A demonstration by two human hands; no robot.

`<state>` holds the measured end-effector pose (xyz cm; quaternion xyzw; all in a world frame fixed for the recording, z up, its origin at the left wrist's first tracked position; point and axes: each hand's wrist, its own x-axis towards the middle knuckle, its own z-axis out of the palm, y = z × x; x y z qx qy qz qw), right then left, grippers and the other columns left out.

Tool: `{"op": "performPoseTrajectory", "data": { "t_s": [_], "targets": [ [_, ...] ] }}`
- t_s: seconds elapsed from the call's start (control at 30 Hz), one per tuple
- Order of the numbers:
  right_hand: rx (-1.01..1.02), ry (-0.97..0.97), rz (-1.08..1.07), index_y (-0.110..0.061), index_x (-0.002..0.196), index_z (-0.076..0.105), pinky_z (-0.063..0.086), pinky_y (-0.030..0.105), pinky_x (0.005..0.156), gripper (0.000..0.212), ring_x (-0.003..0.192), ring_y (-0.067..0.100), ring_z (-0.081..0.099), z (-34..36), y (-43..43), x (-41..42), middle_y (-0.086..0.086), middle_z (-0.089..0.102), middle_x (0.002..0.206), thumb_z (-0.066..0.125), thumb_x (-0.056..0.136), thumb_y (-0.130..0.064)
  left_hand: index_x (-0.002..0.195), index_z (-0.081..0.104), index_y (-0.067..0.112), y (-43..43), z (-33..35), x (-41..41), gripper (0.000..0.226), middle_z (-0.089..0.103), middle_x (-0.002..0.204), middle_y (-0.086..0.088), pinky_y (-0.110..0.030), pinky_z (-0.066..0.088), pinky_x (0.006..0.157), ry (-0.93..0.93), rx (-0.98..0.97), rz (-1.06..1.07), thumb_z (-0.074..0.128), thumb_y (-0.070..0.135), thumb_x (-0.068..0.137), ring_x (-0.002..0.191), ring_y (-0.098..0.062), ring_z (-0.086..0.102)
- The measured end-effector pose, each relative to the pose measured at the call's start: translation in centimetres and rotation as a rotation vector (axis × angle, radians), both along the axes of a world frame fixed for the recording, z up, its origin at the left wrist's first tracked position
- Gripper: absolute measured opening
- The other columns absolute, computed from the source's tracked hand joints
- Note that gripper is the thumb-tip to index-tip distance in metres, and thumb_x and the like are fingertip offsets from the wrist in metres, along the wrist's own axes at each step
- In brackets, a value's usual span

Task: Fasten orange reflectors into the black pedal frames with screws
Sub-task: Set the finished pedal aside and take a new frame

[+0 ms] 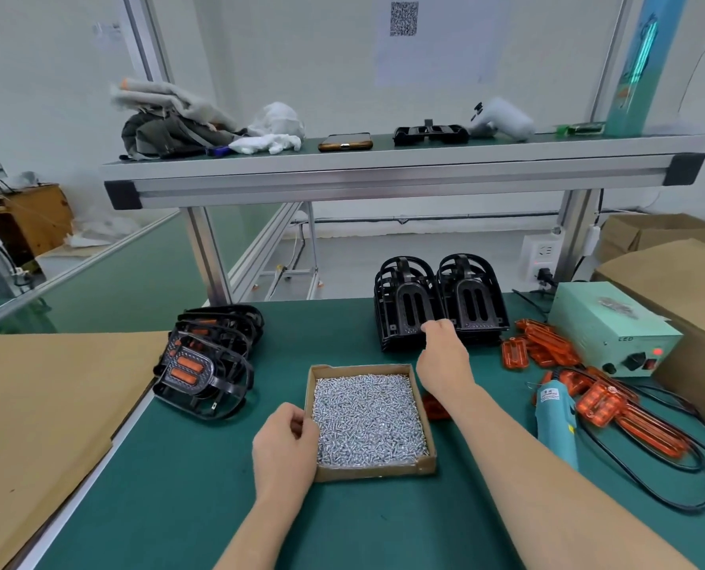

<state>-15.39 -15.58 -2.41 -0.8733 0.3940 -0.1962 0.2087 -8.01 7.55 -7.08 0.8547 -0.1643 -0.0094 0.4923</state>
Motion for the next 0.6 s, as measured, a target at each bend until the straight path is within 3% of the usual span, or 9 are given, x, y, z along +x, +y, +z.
{"op": "performPoseTrajectory", "data": {
  "t_s": [0.17, 0.3, 0.43, 0.6],
  "targets": [
    [-0.139, -0.025, 0.001, -0.012, 0.131, 0.057, 0.045, 0.034, 0.088, 0.043, 0.113, 0.025, 0.053, 0.0, -0.6, 0.3, 0.006, 0.049, 0.131, 0.058, 0.091, 0.004, 0.071, 0.059, 0.016, -1.9, 0.1, 0.0, 0.016, 0.063, 0.071, 0.004, -0.023, 0.039, 0.061, 0.006, -0.027, 0.009, 0.061, 0.014, 0.088, 0.072, -0.013, 0.059],
    [-0.178, 0.018, -0.031, -0.014, 0.132, 0.049, 0.04, 0.032, 0.071, 0.045, 0.1, 0.028, 0.059, -0.1, -1.3, 0.3, 0.008, 0.046, 0.132, 0.06, 0.09, 0.002, 0.072, 0.06, 0.016, -2.7, 0.3, -0.1, 0.017, 0.064, 0.072, 0.004, -0.016, 0.039, 0.06, 0.018, -0.06, -0.018, 0.061, 0.015, 0.089, 0.073, -0.015, 0.059],
    [-0.204, 0.042, -0.062, -0.014, 0.124, 0.046, 0.036, 0.033, 0.068, 0.037, 0.087, 0.028, 0.059, -0.4, -1.7, 0.1, 0.008, 0.052, 0.121, 0.061, 0.092, -0.004, 0.073, 0.065, 0.018, -2.5, 0.5, -0.1, 0.016, 0.067, 0.073, 0.006, -0.004, 0.038, 0.062, 0.012, -0.091, -0.069, 0.065, 0.016, 0.089, 0.075, -0.005, 0.061],
    [-0.316, 0.009, 0.018, -0.016, 0.116, 0.049, 0.032, 0.031, 0.066, 0.027, 0.078, 0.022, 0.05, -0.1, -1.7, 0.2, 0.003, 0.059, 0.111, 0.056, 0.094, -0.002, 0.074, 0.068, 0.019, -2.2, 0.7, 0.1, 0.015, 0.069, 0.074, 0.007, -0.003, 0.038, 0.063, 0.014, -0.098, -0.072, 0.066, 0.015, 0.088, 0.077, -0.004, 0.062]
  ]
}}
